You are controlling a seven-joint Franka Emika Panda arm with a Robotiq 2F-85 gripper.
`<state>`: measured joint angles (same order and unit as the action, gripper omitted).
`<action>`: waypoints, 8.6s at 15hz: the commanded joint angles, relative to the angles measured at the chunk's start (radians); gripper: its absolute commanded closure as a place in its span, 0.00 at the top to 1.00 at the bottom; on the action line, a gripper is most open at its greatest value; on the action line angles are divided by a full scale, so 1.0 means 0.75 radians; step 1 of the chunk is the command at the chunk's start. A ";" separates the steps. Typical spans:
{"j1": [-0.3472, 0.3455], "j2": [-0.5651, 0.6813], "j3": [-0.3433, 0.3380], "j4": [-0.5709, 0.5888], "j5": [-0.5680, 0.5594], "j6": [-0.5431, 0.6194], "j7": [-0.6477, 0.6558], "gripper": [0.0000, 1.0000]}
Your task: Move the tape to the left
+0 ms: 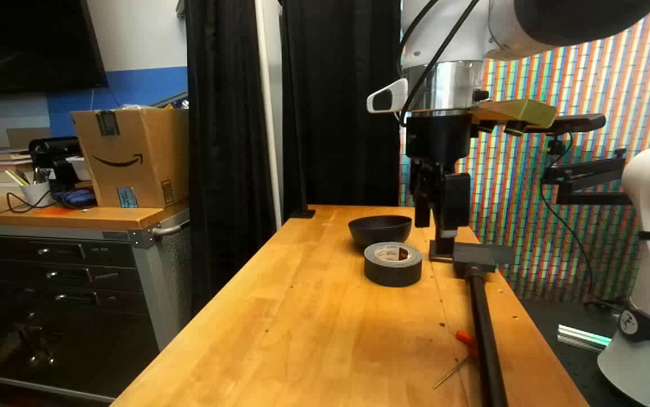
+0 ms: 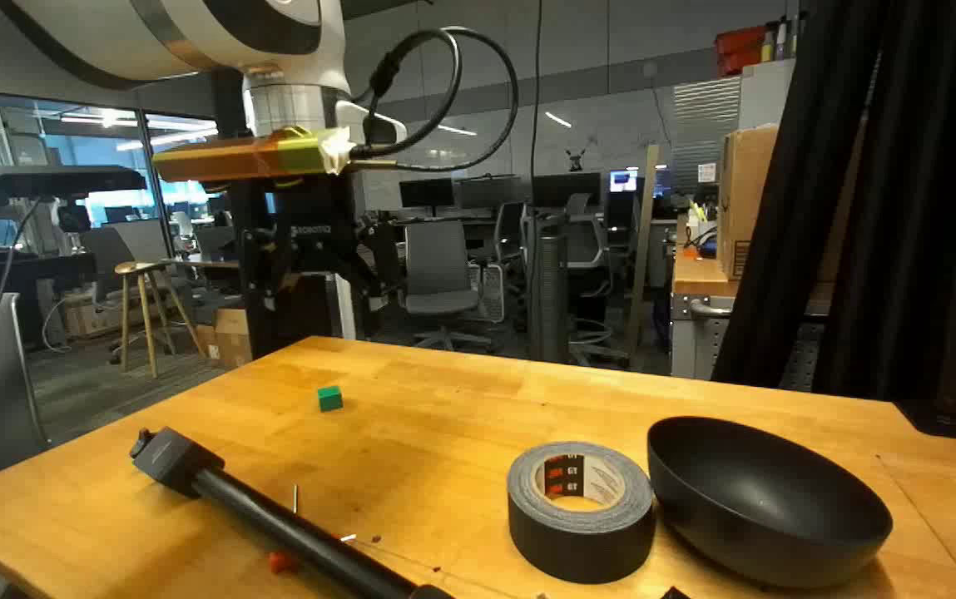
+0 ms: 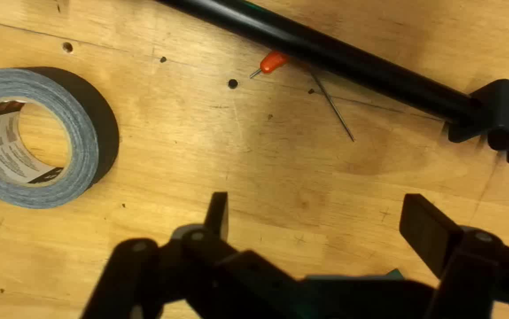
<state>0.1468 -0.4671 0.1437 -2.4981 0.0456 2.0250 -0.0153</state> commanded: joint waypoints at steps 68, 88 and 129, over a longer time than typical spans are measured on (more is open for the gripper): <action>-0.229 0.503 -0.314 0.140 -0.010 0.075 -0.683 1.00; -0.253 0.610 -0.309 0.160 0.022 0.066 -0.833 1.00; 0.152 0.632 0.167 0.263 -0.113 -0.090 -0.493 0.08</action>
<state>0.2318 0.0118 0.2427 -2.3434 -0.0602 2.0037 -0.3475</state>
